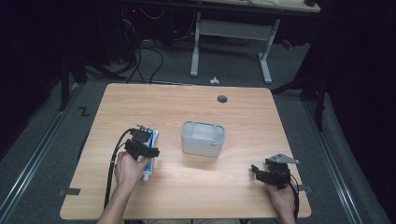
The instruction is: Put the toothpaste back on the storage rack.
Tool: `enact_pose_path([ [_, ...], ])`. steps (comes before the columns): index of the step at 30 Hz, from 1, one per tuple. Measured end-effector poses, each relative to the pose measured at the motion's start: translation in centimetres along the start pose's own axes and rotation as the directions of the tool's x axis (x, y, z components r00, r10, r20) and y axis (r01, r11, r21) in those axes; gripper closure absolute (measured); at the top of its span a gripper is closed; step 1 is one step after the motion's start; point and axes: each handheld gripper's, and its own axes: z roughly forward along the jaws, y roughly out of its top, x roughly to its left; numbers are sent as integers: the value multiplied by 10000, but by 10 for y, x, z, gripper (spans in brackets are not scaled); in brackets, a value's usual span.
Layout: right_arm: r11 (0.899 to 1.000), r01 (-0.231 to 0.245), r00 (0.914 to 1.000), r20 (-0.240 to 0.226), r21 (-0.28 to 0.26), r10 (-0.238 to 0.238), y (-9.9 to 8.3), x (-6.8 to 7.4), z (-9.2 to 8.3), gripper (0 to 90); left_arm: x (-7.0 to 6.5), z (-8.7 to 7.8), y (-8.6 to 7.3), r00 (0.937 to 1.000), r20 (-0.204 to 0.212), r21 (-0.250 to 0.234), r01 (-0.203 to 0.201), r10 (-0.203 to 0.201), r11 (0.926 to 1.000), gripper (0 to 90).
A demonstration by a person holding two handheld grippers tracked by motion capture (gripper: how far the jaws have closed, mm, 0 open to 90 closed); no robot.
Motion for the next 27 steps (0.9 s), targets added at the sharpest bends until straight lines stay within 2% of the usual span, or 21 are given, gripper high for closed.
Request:
enact_pose_path([
  [3,10000,9,10000,-2,7,-9,0,0,0,310,3,4,4,9996,203,152,187,-190,9997,308],
  [4,10000,-2,10000,0,11,2,0,0,0,309,3,9,7,10000,-67,496,71,-68,9987,307],
  [7,10000,12,10000,-1,7,-12,0,0,0,309,4,14,11,9999,-25,798,162,-160,9967,308],
  [17,10000,9,10000,-2,9,-9,0,0,0,309,3,24,26,9990,-242,1151,390,-365,9926,352],
  [21,10000,17,10000,-3,-2,-17,0,0,0,309,2,29,30,9990,-184,1263,433,-413,9910,381],
  [24,10000,28,10000,0,-5,-28,0,0,0,310,3,37,30,9984,-191,1621,559,-535,9852,404],
  [27,10000,35,10000,-2,-9,-35,0,0,0,310,4,40,31,9978,-386,1717,593,-535,9834,420],
])
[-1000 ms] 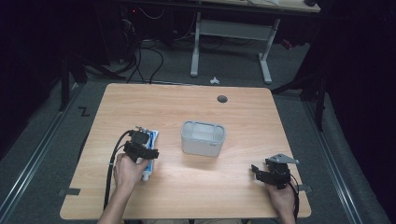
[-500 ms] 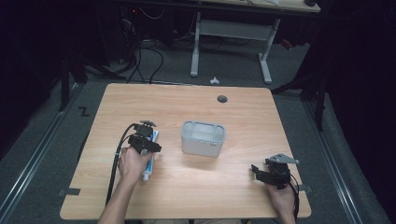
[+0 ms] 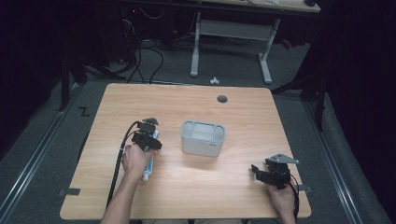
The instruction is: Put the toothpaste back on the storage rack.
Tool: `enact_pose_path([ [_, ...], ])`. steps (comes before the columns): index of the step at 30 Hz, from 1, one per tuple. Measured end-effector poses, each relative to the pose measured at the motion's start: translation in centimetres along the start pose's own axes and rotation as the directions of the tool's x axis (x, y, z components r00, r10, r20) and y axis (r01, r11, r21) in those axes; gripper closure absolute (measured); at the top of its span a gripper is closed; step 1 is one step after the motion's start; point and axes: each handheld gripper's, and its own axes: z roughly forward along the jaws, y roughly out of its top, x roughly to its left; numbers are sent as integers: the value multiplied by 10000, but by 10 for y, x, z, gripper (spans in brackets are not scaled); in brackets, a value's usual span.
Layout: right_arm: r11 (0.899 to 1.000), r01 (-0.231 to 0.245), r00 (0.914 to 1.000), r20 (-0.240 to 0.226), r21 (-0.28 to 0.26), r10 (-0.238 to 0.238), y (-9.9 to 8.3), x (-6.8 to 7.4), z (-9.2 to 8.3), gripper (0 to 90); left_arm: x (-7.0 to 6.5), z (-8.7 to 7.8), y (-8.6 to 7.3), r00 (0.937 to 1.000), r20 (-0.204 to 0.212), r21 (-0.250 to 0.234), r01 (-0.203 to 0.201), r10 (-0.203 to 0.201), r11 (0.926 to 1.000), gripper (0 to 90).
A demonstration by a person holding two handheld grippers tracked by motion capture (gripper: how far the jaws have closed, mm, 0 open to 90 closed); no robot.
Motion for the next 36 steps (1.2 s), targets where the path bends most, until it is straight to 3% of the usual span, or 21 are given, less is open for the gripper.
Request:
enact_pose_path([
  [9,10000,-6,10000,1,7,6,0,0,0,310,4,5,3,9994,-95,387,325,-321,9987,458],
  [15,10000,2,10000,4,0,-2,0,0,0,310,8,7,5,9984,129,664,536,-546,9963,472],
  [28,10000,-26,10000,3,2,26,0,0,0,310,9,-3,1,9991,351,243,208,-217,9995,674],
  [36,10000,-45,10000,3,16,45,0,0,0,310,7,-8,-1,9979,645,74,-21,16,10000,705],
])
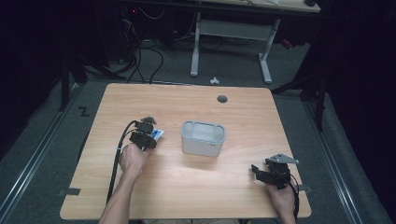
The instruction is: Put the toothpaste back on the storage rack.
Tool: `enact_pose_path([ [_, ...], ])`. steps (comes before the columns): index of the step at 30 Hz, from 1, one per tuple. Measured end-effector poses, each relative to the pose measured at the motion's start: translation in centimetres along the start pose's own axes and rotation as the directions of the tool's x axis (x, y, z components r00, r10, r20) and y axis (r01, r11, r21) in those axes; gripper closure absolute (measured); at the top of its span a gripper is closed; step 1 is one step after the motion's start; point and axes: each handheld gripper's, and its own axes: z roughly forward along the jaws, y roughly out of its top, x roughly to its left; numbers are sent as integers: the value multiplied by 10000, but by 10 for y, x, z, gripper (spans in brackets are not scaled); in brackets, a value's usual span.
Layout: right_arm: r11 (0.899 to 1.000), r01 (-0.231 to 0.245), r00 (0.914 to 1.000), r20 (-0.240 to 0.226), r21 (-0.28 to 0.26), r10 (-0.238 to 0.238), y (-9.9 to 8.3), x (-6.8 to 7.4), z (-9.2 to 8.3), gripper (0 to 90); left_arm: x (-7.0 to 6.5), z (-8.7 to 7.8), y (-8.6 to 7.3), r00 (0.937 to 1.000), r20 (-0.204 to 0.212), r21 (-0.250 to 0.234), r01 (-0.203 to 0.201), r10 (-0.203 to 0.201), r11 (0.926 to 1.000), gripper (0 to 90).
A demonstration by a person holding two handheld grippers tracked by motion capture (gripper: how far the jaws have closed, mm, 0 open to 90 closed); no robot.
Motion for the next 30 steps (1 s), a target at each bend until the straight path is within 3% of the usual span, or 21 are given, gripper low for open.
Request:
enact_pose_path([
  [5,10000,10,10000,-10,-13,-10,0,0,0,310,-2,-7,-1,9994,347,-214,-43,51,9998,706],
  [15,10000,-1,10000,-5,-1,1,0,0,0,310,-4,-27,-3,9980,538,-735,-277,317,9969,710],
  [30,10000,-3,10000,2,-3,3,0,0,0,311,-7,-58,-12,9928,939,-1793,-571,748,9821,721],
])
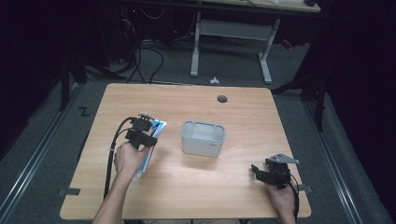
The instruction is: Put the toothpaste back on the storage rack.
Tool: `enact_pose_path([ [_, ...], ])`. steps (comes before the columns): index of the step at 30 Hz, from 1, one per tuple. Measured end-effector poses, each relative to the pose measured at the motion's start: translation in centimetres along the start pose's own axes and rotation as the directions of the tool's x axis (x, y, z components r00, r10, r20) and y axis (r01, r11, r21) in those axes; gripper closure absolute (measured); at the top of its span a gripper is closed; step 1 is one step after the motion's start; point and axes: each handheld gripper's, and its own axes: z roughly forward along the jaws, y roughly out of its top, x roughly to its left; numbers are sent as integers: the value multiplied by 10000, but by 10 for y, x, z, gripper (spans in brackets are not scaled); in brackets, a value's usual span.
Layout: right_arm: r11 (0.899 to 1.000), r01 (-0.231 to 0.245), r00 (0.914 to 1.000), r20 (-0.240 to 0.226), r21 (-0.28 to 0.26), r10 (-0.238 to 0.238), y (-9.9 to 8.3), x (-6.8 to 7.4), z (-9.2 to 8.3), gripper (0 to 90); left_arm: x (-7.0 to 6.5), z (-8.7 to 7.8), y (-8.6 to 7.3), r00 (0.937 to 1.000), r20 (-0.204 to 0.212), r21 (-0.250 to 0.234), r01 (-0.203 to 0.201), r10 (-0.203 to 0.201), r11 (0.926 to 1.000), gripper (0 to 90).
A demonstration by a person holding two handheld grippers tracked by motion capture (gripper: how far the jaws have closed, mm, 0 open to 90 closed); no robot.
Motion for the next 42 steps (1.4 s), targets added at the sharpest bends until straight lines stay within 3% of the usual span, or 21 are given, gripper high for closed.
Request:
enact_pose_path([
  [20,10000,53,10000,4,-12,-53,0,0,0,311,-7,-25,-6,9964,839,-1174,-33,132,9931,725],
  [42,10000,19,10000,-1,-1,-19,0,0,0,311,-29,-38,-2,9844,1507,-1969,-607,914,9785,729],
])
